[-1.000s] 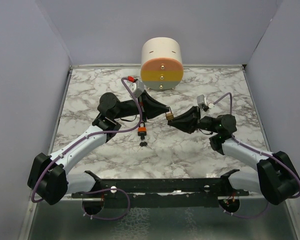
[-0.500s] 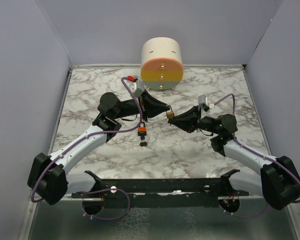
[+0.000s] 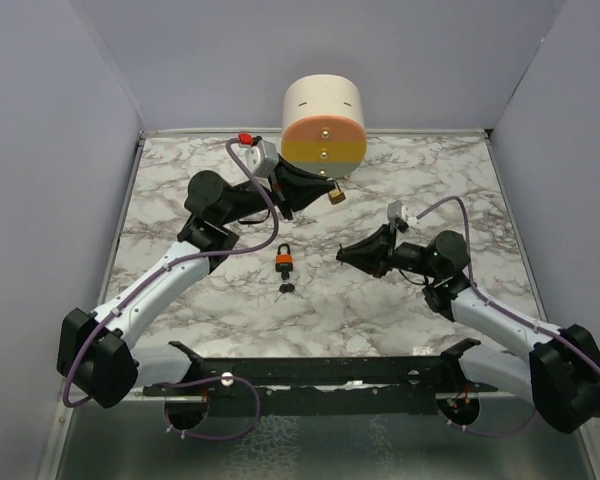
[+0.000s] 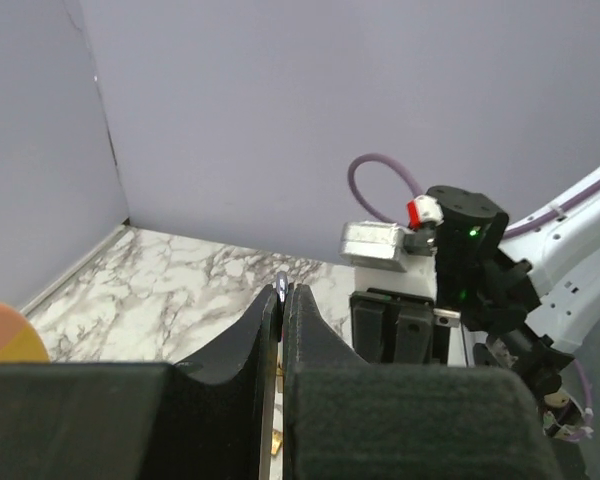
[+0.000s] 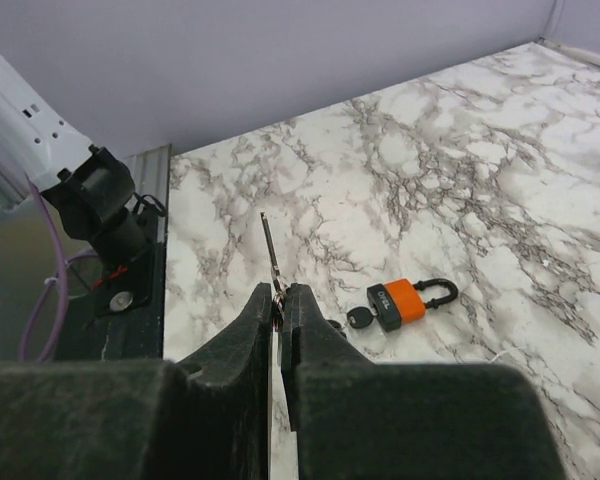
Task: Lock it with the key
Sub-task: Place the lock at the center of the board.
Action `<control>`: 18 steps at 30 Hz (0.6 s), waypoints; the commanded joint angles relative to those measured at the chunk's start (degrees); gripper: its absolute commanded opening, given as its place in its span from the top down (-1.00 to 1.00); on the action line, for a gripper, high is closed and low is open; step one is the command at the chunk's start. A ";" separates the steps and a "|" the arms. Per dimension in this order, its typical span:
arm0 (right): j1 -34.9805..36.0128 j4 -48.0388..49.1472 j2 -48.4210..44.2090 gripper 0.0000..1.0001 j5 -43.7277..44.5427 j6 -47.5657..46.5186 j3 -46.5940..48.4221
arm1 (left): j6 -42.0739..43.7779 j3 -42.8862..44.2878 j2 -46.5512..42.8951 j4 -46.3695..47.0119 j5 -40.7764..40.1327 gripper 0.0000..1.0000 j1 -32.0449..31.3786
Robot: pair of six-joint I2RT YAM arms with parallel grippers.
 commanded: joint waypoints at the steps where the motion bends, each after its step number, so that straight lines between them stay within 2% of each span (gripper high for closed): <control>1: 0.25 -7.10 -5.21 0.98 7.23 -4.22 -0.68 | 4.64 1.16 1.08 -6.39 -4.80 1.00 0.52; 5: 0.24 -13.03 -10.97 0.98 16.57 -6.24 -0.77 | 6.70 -1.20 2.59 -13.39 -9.87 1.00 0.75; 9: 0.26 -19.38 -13.90 0.98 26.92 -7.43 0.50 | 4.69 -2.68 7.08 -17.37 -11.60 1.00 1.01; 18: 1.06 -24.38 -10.20 0.98 36.00 -7.32 2.64 | 0.38 -7.88 17.95 -10.54 -8.66 1.00 1.02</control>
